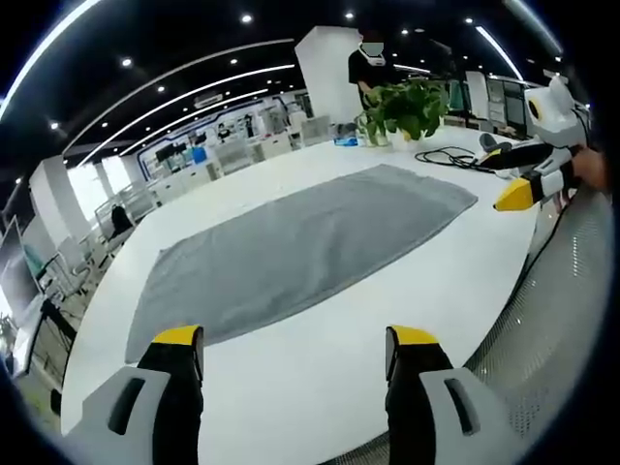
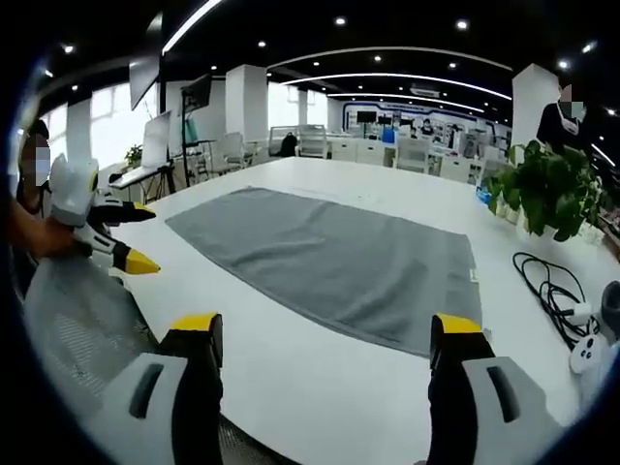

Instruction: Fold the towel on the table until its edges align and the towel forms a compact rectangular stack.

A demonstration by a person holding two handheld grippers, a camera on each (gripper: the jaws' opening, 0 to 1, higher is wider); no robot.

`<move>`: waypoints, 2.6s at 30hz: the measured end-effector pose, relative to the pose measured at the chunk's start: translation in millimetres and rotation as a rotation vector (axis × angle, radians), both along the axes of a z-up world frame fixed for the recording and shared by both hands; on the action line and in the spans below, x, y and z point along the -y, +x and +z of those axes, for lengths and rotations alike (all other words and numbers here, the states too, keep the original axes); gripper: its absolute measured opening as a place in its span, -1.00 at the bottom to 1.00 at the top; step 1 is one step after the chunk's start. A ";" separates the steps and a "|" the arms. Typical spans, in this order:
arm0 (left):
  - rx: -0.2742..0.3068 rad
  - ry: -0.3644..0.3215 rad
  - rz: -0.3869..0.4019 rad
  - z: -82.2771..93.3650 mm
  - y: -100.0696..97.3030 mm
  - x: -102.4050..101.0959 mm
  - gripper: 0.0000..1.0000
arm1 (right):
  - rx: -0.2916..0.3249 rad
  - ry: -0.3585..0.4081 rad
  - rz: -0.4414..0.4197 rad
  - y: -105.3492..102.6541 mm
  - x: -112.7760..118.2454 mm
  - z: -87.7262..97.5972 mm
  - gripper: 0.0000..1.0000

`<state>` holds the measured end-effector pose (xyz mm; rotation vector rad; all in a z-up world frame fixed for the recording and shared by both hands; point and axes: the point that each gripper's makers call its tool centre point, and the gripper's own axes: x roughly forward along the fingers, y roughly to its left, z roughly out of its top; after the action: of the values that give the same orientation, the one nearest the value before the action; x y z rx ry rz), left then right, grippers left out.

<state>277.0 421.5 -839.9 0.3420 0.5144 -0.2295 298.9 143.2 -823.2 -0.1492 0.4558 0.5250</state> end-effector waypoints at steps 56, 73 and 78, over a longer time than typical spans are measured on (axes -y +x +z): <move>0.046 0.015 0.122 13.4 2.0 -19.1 0.96 | 0.011 0.005 -0.123 6.8 24.9 2.1 0.99; 0.048 0.023 0.140 18.7 -5.2 -18.8 0.96 | 0.023 0.034 -0.155 7.8 29.8 6.2 0.98; 0.074 0.008 0.139 25.8 -6.9 -16.1 0.95 | 0.026 0.036 -0.137 6.3 26.8 7.0 0.98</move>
<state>270.1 437.6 -814.1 0.3195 0.4644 -0.0801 305.3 116.3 -816.2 -0.0893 0.4281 0.3959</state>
